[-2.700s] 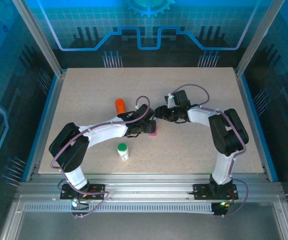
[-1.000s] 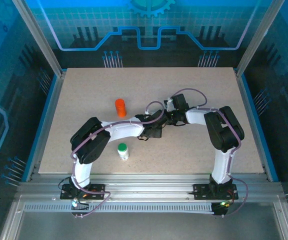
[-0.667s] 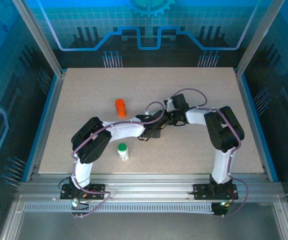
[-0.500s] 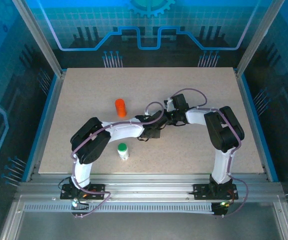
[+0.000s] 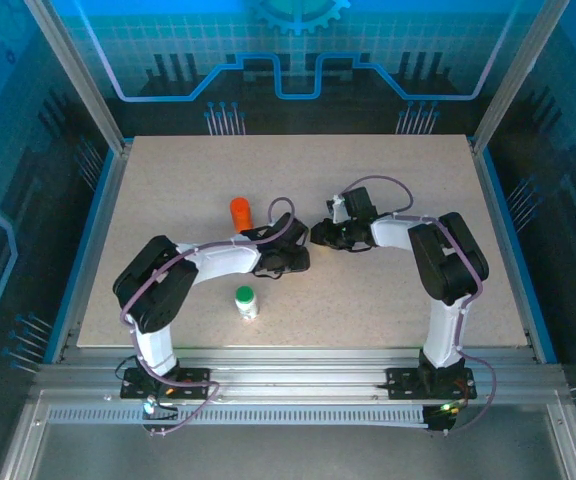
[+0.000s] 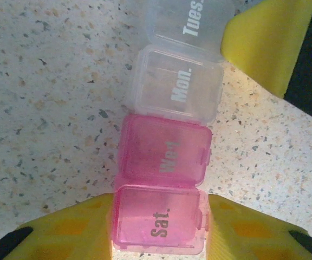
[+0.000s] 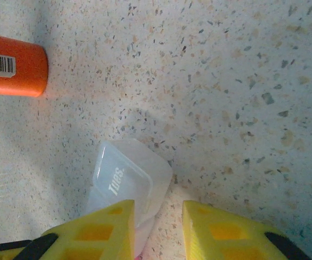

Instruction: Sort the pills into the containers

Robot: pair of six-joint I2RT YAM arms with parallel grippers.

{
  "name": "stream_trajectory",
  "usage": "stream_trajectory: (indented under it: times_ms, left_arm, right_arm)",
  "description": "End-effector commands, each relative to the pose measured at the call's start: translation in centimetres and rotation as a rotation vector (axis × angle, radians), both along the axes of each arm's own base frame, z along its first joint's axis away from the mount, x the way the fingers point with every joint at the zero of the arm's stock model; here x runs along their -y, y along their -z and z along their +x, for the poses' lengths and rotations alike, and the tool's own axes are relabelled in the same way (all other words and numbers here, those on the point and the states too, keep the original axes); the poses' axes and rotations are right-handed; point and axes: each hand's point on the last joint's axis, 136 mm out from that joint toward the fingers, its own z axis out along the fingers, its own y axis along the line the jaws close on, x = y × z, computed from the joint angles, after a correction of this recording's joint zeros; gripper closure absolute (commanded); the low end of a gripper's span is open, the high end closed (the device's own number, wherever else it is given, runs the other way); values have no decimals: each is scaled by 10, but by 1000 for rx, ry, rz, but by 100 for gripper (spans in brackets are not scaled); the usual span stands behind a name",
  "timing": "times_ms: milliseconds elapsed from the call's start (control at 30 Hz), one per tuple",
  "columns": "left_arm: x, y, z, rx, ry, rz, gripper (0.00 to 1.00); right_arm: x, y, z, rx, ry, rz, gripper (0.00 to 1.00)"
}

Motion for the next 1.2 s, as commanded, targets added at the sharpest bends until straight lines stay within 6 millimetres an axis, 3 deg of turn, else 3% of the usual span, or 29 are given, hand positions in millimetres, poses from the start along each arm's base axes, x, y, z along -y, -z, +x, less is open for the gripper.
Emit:
stream_trajectory:
  times_ms: [0, 100, 333, 567, 800, 1033, 1167]
  left_arm:
    - [-14, 1, -6, -45, -62, -56, 56]
    - [-25, -4, -5, -34, -95, -71, 45]
    - [-37, -5, -6, -31, -129, -62, 43]
    - [-43, -18, -1, 13, -126, -48, 42]
    - [-58, -55, 14, 111, -122, 41, 42]
    - [-82, -71, 32, 181, -113, 156, 42]
    - [-61, -66, 40, 192, 47, 136, 43]
  right_arm:
    - [13, 26, -14, -72, 5, -110, 72]
    - [13, 26, -14, -73, 2, -113, 72]
    - [7, 18, -14, -51, -14, -116, 71]
    - [3, -14, -16, 24, -45, -158, 65]
    - [5, -48, -6, 112, -61, -217, 57]
    - [1, -45, 10, 107, -74, -253, 45]
    - [-5, -38, 16, 90, -77, -252, 44]
